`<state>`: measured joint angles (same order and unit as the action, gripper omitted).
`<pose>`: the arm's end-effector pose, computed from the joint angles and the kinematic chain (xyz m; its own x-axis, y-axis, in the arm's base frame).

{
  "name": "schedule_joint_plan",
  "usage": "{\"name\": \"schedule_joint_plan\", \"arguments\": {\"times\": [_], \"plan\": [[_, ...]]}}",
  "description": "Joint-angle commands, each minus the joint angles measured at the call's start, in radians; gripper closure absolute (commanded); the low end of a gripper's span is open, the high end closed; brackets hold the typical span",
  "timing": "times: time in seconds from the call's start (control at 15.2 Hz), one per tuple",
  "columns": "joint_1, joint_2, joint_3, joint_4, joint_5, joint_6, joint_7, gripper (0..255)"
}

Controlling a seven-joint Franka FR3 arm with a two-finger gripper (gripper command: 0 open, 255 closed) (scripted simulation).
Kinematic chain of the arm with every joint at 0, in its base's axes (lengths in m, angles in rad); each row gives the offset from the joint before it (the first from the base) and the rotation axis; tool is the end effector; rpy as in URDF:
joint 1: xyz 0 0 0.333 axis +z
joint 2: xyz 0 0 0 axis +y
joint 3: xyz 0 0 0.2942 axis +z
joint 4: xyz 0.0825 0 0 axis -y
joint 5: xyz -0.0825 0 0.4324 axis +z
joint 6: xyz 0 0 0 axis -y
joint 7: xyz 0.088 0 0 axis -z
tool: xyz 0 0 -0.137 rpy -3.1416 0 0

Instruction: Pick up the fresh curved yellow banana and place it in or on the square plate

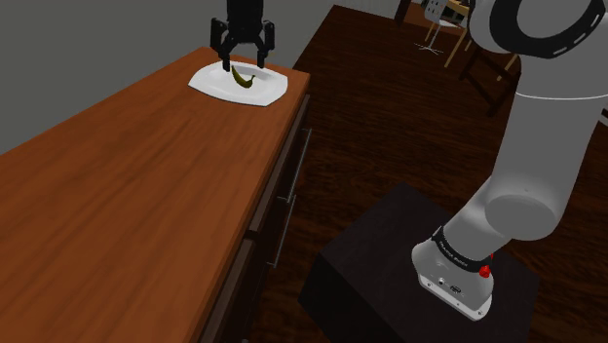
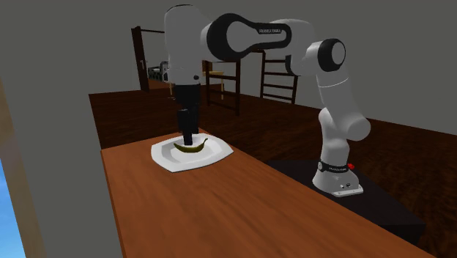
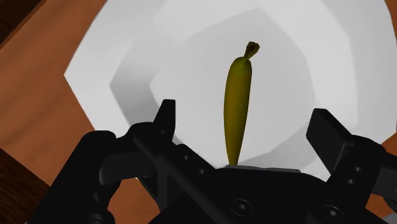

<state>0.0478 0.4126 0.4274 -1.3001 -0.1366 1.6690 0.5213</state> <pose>0.6598 0.2681 0.4695 0.9977 -0.0630 -0.0231 -0.0635 -0.9977 -0.0227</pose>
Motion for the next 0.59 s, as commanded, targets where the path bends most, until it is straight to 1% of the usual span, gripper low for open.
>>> {"name": "schedule_joint_plan", "arguments": {"times": [0.0,0.07,0.53], "plan": [[0.012,0.017,0.000,0.084,-0.006,-0.068,0.000,0],[0.018,0.026,0.000,0.124,-0.009,-0.100,0.000,0],[0.018,0.026,0.000,0.124,-0.009,-0.100,0.000,0]]}}
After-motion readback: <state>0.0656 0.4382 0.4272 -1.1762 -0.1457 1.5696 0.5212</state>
